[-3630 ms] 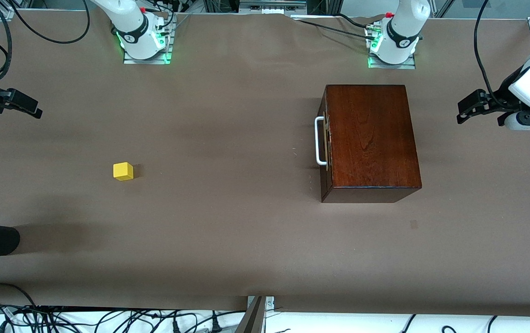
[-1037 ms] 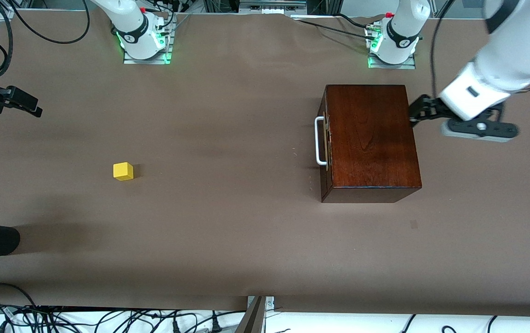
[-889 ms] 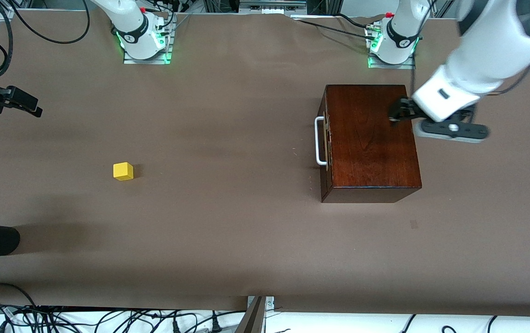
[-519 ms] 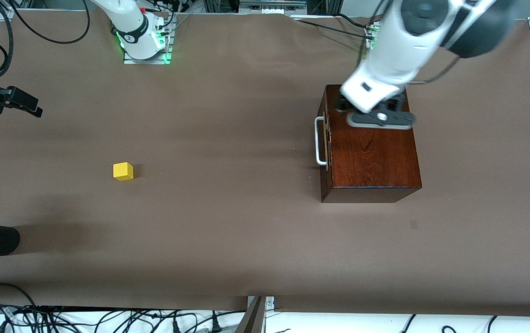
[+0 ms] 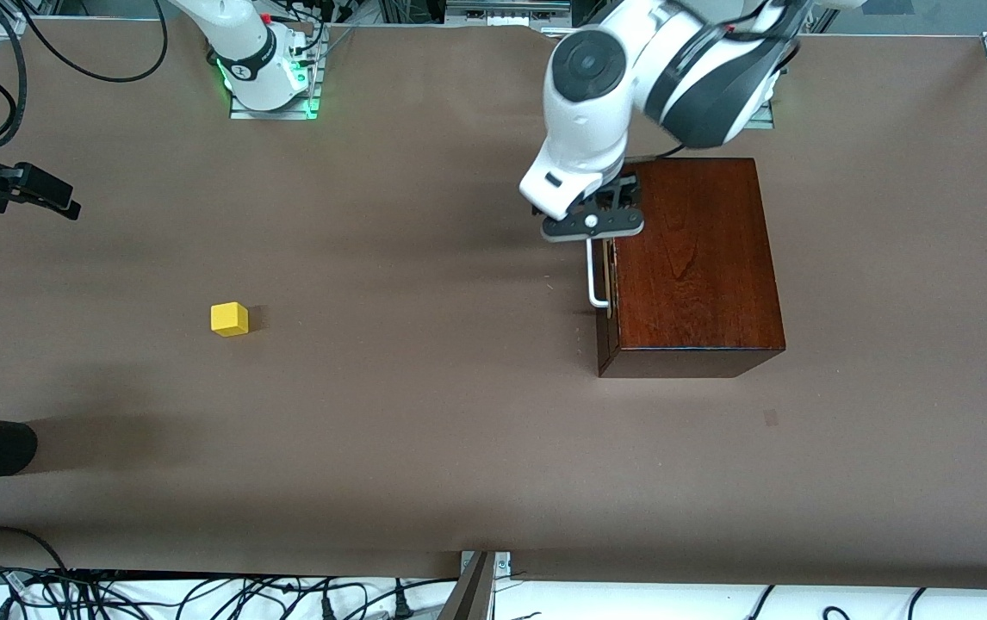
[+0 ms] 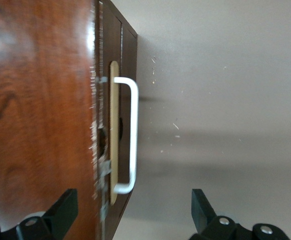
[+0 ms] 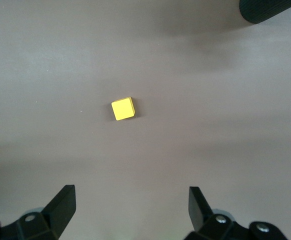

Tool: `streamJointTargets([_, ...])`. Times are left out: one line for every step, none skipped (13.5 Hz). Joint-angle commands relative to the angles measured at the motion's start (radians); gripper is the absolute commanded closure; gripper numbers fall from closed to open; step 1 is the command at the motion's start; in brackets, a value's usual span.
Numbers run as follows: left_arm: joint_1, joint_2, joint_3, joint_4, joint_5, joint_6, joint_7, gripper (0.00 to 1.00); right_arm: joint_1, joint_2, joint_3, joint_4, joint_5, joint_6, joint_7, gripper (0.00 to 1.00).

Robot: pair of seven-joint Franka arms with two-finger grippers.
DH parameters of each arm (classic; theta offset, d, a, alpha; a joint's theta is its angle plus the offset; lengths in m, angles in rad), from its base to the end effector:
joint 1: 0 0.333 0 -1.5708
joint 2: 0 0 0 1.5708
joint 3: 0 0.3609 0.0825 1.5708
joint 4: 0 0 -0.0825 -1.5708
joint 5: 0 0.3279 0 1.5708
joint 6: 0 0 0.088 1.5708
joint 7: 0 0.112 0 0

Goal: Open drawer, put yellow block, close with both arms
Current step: 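Move the left gripper over the box to the white drawer handle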

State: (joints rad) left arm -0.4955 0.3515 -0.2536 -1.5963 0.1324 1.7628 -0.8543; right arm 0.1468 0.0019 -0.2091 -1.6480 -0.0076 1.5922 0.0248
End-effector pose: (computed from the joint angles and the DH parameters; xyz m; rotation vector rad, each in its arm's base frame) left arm 0.4634 -0.3846 0.4785 -2.9844 -0.1134 0.1370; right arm 0.4970 -0.0317 0.6332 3.1304 -0.1358 -0.0906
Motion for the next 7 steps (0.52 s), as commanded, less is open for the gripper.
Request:
streamJointTargets([-0.047, 0.07, 0.0, 0.007, 0.073, 0.053, -0.071, 0.0, -0.003, 0.01, 0.005, 0.016, -0.009, -0.034, -0.008, 0.0])
streamJointTargets([-0.049, 0.09, 0.0, 0.003, 0.097, 0.061, -0.074, 0.0, -0.003, 0.016, 0.005, 0.016, -0.011, -0.034, -0.009, 0.0])
streamJointTargets([-0.052, 0.107, 0.0, -0.001, 0.122, 0.069, -0.075, 0.0, -0.001, 0.018, 0.005, 0.011, -0.011, -0.028, -0.008, 0.0])
streamJointTargets([-0.051, 0.127, 0.002, -0.005, 0.139, 0.075, -0.075, 0.0, 0.002, 0.018, 0.005, -0.006, -0.011, -0.017, -0.006, 0.0])
streamJointTargets([-0.051, 0.144, 0.002, -0.01, 0.156, 0.093, -0.075, 0.0, 0.002, 0.016, 0.007, -0.021, -0.009, -0.002, -0.005, 0.0])
streamJointTargets([-0.051, 0.153, 0.002, -0.023, 0.177, 0.109, -0.077, 0.0, 0.002, 0.013, 0.007, -0.044, -0.009, 0.02, -0.005, 0.0])
streamJointTargets([-0.051, 0.159, 0.004, -0.031, 0.199, 0.122, -0.077, 0.0, 0.002, 0.009, 0.007, -0.068, -0.009, 0.043, -0.005, 0.0])
